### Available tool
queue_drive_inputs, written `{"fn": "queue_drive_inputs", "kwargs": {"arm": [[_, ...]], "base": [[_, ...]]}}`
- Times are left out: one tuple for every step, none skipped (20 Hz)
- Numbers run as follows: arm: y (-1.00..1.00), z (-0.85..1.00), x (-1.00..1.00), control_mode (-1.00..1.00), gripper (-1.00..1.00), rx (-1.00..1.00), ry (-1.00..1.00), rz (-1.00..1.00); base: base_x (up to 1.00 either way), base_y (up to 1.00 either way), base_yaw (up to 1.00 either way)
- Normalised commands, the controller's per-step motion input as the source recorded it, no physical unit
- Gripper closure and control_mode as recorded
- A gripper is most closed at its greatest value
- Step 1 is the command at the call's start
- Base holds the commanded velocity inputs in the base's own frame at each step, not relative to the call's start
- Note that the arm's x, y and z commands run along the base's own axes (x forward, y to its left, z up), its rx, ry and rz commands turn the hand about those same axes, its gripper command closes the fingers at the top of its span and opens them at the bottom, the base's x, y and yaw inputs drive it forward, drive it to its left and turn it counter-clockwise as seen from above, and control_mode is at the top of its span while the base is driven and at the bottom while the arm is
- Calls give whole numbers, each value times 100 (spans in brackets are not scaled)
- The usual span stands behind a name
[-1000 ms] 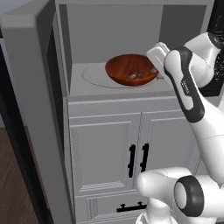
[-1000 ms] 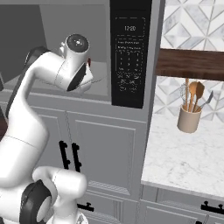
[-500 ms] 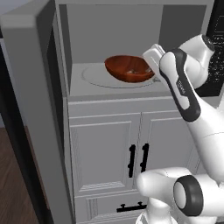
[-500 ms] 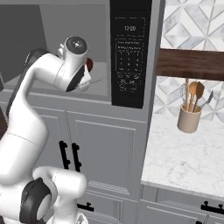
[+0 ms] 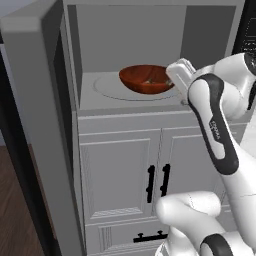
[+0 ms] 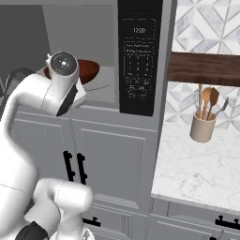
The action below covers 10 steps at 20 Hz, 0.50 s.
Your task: Pick the mushroom from the sink and place it in the bowl. Then pick the bowl and place it in the microwave. Then close the microwave door and press the start button.
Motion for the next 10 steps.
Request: {"fn": "queue_drive_inputs", "kwargs": {"arm": [[0,-11,-100,-100,-100,-9,-26,0],[0,-19,-82,-100,-100,-11,-19,0],[0,-20,0,-100,-100,-17,0,0],[0,-40,15,-100,-100,-21,6,1],[-4,-48,6,-100,-100,-27,3,0],[0,-24,-8,-100,-100,-34,-1,0],[0,-9,-38,-100,-100,-37,-9,0],[0,0,-65,-100,-100,-45,-18,-1],[0,0,-58,-100,-100,-47,-16,-4],[0,0,-53,-100,-100,-46,-15,-6]], "base": [[0,0,0],[0,0,0],[0,0,0],[0,0,0],[0,0,0],[0,0,0],[0,0,0],[0,0,0],[0,0,0],[0,0,0]]}}
